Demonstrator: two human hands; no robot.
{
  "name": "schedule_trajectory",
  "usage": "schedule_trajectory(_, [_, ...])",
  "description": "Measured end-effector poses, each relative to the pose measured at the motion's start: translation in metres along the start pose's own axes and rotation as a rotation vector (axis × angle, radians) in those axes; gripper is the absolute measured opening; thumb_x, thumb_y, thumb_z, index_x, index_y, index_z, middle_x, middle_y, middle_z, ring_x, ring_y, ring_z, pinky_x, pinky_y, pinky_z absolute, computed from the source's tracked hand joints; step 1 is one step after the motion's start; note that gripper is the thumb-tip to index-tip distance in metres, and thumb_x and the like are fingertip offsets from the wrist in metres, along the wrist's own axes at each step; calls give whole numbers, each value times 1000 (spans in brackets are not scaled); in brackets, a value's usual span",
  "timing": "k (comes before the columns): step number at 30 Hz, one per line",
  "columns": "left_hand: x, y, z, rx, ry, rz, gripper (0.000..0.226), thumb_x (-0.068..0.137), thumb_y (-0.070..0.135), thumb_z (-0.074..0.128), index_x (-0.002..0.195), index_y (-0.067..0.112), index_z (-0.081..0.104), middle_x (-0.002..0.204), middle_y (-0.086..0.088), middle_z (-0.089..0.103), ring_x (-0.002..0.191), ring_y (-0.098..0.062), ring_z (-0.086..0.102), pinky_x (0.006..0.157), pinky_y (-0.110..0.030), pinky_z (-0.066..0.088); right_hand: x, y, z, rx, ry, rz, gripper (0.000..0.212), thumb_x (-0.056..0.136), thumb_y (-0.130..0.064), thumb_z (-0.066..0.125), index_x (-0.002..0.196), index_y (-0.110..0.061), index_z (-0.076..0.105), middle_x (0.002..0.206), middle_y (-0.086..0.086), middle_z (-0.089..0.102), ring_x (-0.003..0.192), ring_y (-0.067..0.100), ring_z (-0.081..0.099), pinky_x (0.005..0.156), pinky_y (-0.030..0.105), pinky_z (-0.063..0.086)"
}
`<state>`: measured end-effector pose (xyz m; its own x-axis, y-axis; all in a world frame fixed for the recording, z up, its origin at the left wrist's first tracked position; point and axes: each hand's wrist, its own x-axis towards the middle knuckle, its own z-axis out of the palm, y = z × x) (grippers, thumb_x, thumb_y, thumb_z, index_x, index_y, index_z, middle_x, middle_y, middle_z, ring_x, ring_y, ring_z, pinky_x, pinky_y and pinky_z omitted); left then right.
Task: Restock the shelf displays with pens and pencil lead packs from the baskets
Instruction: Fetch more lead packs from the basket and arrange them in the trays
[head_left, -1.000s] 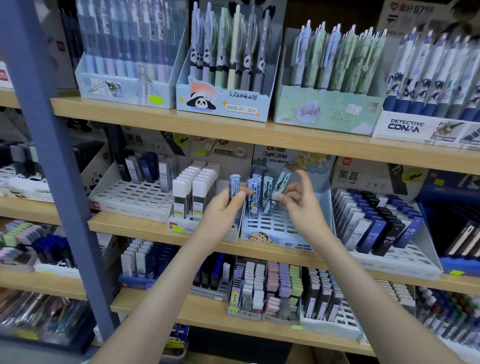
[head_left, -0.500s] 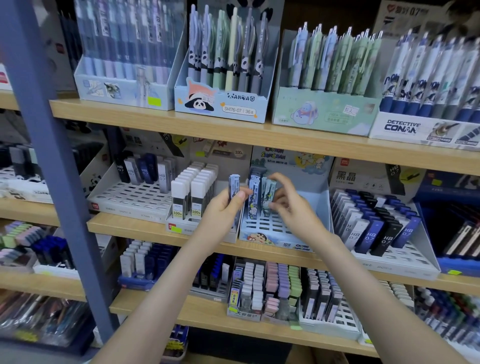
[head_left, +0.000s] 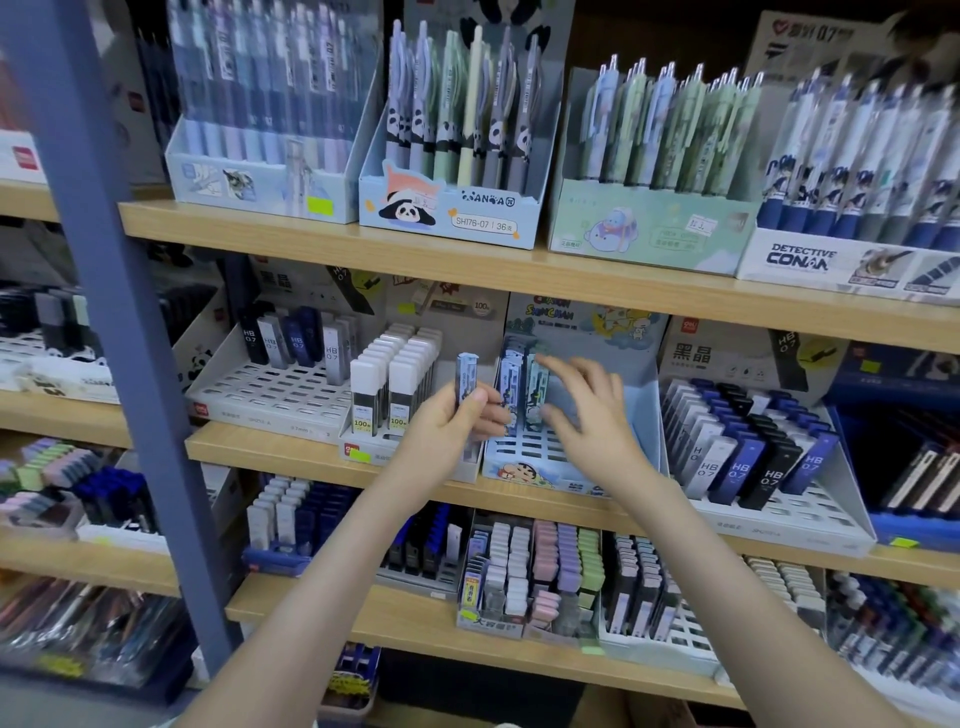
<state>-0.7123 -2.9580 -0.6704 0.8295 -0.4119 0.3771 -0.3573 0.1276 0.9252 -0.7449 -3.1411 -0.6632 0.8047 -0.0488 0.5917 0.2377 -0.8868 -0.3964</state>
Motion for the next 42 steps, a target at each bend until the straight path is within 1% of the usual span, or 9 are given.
schedule_trajectory(3, [-6, 8, 3, 37, -137, -43, 23, 102, 20, 37, 98, 9, 57, 81, -4, 65, 66, -7, 64, 65, -16, 50, -4, -27, -11, 286, -29, -10, 47, 91, -35, 55, 132, -44, 34, 119, -10, 48, 112, 5, 40, 89, 23, 33])
schedule_trajectory(7, [-9, 15, 7, 88, -277, -80, 21, 102, 19, 38, 103, 8, 56, 78, -5, 62, 62, -6, 61, 64, -17, 50, -8, -51, -17, 516, -195, 21, 27, 90, -9, 60, 94, -36, 56, 85, -14, 59, 79, -6, 54, 79, 22, 44])
schedule_trajectory(12, [-8, -6, 6, 470, -35, 94, 20, 97, 25, 51, 118, 22, 51, 114, 8, 57, 109, -5, 53, 95, -24, 41, -6, -51, -25, 802, 28, 195, 15, 94, -6, 54, 91, -21, 55, 83, -4, 65, 76, 9, 62, 72, 20, 49])
schedule_trajectory(14, [-14, -23, 3, 772, 140, 295, 34, 96, 30, 52, 126, 14, 51, 121, 5, 54, 117, -8, 44, 101, -27, 36, -3, -46, -27, 747, 170, 233, 18, 95, -9, 52, 94, -26, 51, 83, -4, 62, 77, 13, 61, 69, 18, 48])
schedule_trajectory(18, [-23, -65, -3, 1079, 43, 700, 39, 91, 36, 51, 120, 10, 55, 121, -5, 60, 115, -17, 47, 101, -32, 37, -3, -34, -17, 521, 143, 148, 25, 96, -13, 51, 112, -33, 49, 80, 5, 57, 78, 30, 58, 73, 40, 48])
schedule_trajectory(22, [-21, -85, 1, 1143, 88, 865, 36, 89, 30, 57, 119, 12, 50, 113, -6, 63, 115, -21, 47, 102, -33, 36, -3, -32, -3, 441, 70, 69, 33, 97, -15, 49, 110, -46, 46, 86, -3, 59, 82, 13, 63, 78, 34, 51])
schedule_trajectory(30, [-20, -90, 3, 1130, 143, 889, 33, 90, 28, 56, 118, 12, 50, 111, -6, 64, 116, -22, 47, 100, -34, 37, 11, -29, 1, 202, -203, -82, 26, 99, -12, 46, 122, -23, 52, 94, -26, 51, 88, 4, 55, 80, 25, 46])
schedule_trajectory(36, [-22, -89, 3, 1113, 101, 819, 32, 91, 30, 56, 119, 14, 50, 113, -4, 62, 118, -21, 48, 100, -34, 38, 10, -18, 15, -29, -34, -181, 34, 93, -8, 55, 126, -16, 54, 121, 3, 53, 107, 9, 33, 86, 17, 21])
schedule_trajectory(42, [-23, -86, 2, 1114, 66, 761, 34, 89, 31, 57, 119, 16, 48, 114, -3, 61, 118, -21, 47, 98, -35, 40, 4, -15, 16, -76, -23, -92, 46, 93, -12, 55, 136, -22, 46, 135, 2, 47, 122, 23, 32, 98, 29, 24])
